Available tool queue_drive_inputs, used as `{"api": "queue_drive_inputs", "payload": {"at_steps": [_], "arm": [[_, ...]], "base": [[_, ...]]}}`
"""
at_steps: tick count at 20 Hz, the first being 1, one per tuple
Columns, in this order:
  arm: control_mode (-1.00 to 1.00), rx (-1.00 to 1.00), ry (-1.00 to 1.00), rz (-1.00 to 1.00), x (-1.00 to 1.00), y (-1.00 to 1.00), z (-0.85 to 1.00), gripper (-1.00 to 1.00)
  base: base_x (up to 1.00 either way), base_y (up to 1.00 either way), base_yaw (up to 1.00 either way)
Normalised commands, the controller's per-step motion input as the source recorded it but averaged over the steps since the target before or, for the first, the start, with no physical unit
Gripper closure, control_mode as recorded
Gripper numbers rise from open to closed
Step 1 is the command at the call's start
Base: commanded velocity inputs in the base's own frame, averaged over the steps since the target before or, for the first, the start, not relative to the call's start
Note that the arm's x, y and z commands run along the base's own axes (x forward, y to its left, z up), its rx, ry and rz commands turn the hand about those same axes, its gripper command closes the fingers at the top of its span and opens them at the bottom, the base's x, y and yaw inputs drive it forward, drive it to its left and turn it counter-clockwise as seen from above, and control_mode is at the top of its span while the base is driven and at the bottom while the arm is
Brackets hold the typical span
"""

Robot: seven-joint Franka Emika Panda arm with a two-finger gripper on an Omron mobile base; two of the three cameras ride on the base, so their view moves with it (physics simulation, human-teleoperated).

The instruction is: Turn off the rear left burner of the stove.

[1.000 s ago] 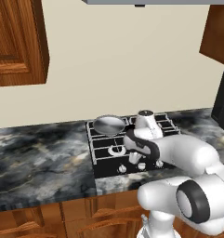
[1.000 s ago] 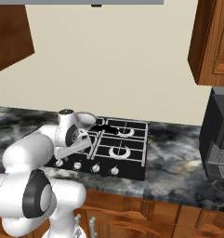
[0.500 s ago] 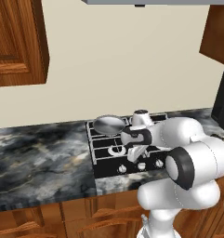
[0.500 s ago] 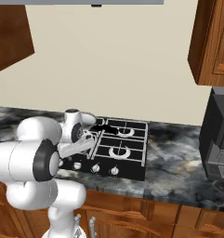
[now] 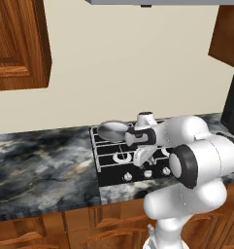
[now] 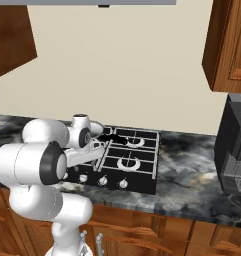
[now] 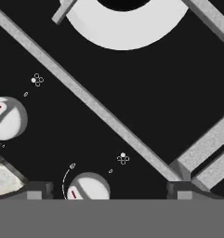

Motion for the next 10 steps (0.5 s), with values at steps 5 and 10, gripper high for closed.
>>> {"api": "queue_drive_inputs", "payload": {"at_steps": [5, 10], "arm": [[-1.00, -0.02, 0.00, 0.07, -0.37, 0.00, -0.14, -1.00], [-1.00, -0.02, 0.00, 0.13, -0.29, 0.00, -0.08, -1.00]], "base": [[0.00, 0.00, 0.00], [0.00, 0.00, 0.00]]}}
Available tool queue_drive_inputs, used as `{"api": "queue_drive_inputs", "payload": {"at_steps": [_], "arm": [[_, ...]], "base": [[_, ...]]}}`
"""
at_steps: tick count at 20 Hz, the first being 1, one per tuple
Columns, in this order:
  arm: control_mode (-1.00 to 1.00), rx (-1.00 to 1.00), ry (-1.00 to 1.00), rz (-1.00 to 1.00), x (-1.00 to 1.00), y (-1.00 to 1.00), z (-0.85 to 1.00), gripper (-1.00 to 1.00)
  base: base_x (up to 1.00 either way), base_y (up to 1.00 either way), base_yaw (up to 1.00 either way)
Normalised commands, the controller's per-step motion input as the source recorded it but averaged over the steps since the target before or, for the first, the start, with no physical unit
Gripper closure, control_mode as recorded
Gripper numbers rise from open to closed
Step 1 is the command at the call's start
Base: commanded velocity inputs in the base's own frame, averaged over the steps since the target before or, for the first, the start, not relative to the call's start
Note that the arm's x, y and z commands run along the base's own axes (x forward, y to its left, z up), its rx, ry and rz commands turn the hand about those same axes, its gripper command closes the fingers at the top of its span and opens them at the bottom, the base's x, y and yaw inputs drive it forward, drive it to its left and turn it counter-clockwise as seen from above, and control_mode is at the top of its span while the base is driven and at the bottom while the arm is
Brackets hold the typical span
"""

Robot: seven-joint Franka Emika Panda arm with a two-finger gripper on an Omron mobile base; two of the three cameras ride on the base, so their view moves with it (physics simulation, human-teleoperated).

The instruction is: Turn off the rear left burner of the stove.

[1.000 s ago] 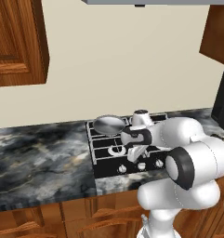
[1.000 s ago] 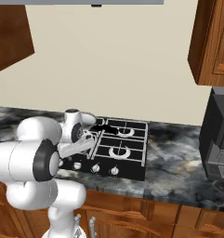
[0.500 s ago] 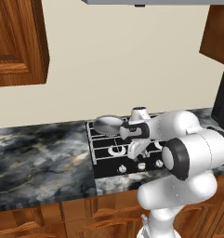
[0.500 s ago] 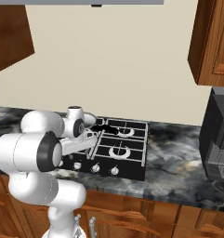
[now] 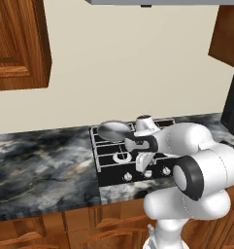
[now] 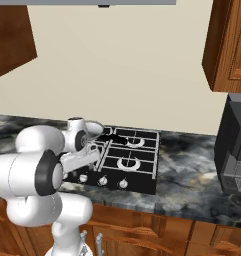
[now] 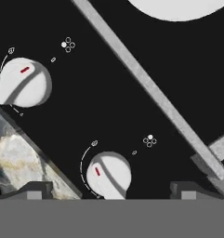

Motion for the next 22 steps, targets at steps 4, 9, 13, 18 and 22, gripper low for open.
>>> {"api": "queue_drive_inputs", "payload": {"at_steps": [4, 9, 13, 18, 22], "arm": [[-1.00, 0.00, 0.05, 0.20, 0.00, 0.00, -0.18, -1.00], [-1.00, 0.00, 0.07, 0.19, 0.00, 0.00, -0.09, -1.00], [-1.00, 0.00, 0.06, 0.16, 0.00, 0.00, -0.15, -1.00], [-1.00, 0.00, 0.00, 0.13, 0.00, 0.00, -0.10, -1.00], [-1.00, 0.00, 0.00, 0.09, 0.02, 0.00, -0.03, -1.00]], "base": [[0.00, 0.00, 0.00], [0.00, 0.00, 0.00], [0.00, 0.00, 0.00], [0.00, 0.00, 0.00], [0.00, 0.00, 0.00]]}}
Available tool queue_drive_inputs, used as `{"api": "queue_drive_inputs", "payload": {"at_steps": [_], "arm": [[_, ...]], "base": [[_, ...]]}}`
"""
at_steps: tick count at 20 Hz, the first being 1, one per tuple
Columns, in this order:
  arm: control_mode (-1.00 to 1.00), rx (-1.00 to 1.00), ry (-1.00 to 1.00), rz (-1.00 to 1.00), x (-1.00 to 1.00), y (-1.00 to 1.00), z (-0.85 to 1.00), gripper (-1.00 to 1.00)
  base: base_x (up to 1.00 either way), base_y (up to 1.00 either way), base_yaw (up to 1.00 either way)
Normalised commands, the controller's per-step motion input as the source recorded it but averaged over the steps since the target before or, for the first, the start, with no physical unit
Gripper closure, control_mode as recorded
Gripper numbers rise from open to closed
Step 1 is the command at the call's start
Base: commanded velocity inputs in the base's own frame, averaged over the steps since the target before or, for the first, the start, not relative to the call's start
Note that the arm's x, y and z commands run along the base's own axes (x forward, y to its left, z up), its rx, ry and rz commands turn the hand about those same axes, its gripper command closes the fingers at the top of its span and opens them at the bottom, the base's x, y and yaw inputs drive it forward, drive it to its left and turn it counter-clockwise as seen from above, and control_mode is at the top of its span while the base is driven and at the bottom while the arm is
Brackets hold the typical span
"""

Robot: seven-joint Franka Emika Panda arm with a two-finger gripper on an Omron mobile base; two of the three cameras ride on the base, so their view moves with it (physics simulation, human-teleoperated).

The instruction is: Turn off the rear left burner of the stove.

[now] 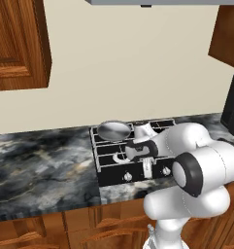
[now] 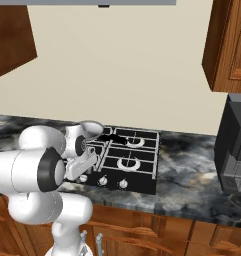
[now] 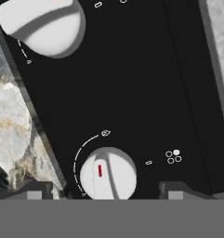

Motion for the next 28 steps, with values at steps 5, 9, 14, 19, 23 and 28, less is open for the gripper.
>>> {"api": "queue_drive_inputs", "payload": {"at_steps": [5, 9, 14, 19, 23, 28], "arm": [[-1.00, 0.00, 0.00, 0.01, -0.08, 0.06, -0.03, -1.00], [-1.00, 0.00, 0.00, 0.00, -0.04, 0.16, 0.00, -1.00], [-1.00, 0.00, 0.00, 0.00, 0.02, 0.12, -0.01, 1.00], [-1.00, 0.00, 0.00, 0.00, 0.00, -0.07, -0.08, 1.00], [-1.00, 0.00, 0.00, 0.00, 0.00, -0.24, -0.09, 1.00], [-1.00, 0.02, 0.00, 0.00, -0.10, -0.08, -0.22, 1.00]], "base": [[0.00, 0.00, 0.00], [0.00, 0.00, 0.00], [0.00, 0.00, 0.00], [0.00, 0.00, 0.00], [0.00, 0.00, 0.00], [0.00, 0.00, 0.00]]}}
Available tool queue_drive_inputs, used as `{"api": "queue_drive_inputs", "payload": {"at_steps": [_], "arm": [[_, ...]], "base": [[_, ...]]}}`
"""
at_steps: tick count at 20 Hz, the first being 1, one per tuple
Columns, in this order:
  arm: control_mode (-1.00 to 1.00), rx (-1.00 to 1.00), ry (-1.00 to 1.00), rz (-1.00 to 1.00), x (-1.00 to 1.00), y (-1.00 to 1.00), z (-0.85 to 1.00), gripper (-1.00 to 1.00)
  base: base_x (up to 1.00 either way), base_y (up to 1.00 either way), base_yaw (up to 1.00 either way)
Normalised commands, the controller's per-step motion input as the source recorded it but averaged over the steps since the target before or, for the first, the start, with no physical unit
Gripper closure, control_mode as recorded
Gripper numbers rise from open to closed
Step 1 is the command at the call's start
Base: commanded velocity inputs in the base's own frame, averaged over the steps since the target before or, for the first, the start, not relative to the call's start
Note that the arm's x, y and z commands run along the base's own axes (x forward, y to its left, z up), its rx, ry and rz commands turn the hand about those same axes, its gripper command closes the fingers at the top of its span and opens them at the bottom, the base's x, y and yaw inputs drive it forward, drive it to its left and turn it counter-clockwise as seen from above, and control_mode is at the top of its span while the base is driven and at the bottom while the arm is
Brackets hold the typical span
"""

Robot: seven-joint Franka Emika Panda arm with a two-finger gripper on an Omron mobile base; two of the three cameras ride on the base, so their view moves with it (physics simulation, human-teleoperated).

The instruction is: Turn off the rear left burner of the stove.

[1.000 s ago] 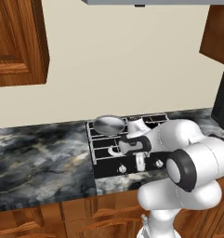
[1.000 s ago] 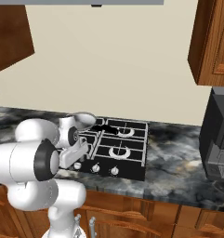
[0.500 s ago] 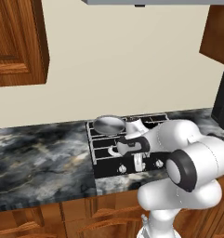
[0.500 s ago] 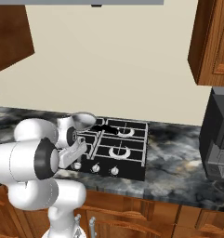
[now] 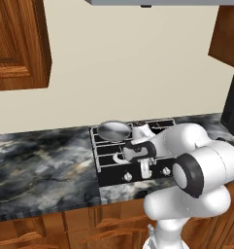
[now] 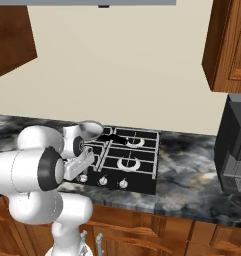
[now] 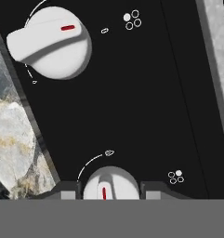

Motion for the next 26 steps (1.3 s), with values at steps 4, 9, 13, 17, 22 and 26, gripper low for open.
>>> {"api": "queue_drive_inputs", "payload": {"at_steps": [4, 9, 13, 17, 22, 26], "arm": [[-1.00, 0.08, 0.00, -0.06, -0.04, -0.09, -0.23, 1.00], [-1.00, 0.14, 0.00, -0.24, -0.05, -0.02, -0.18, 1.00], [-1.00, 0.13, 0.00, -0.39, -0.02, 0.00, -0.16, 1.00], [-1.00, 0.07, 0.00, -0.50, -0.07, 0.00, -0.18, 1.00], [-1.00, 0.05, 0.00, -0.66, -0.02, 0.02, -0.29, 1.00], [-1.00, 0.02, 0.00, -0.72, 0.00, 0.04, -0.32, 1.00]], "base": [[0.00, 0.00, 0.00], [0.00, 0.00, 0.00], [0.00, 0.00, 0.00], [0.00, 0.00, 0.00], [0.00, 0.00, 0.00], [0.00, 0.00, 0.00]]}}
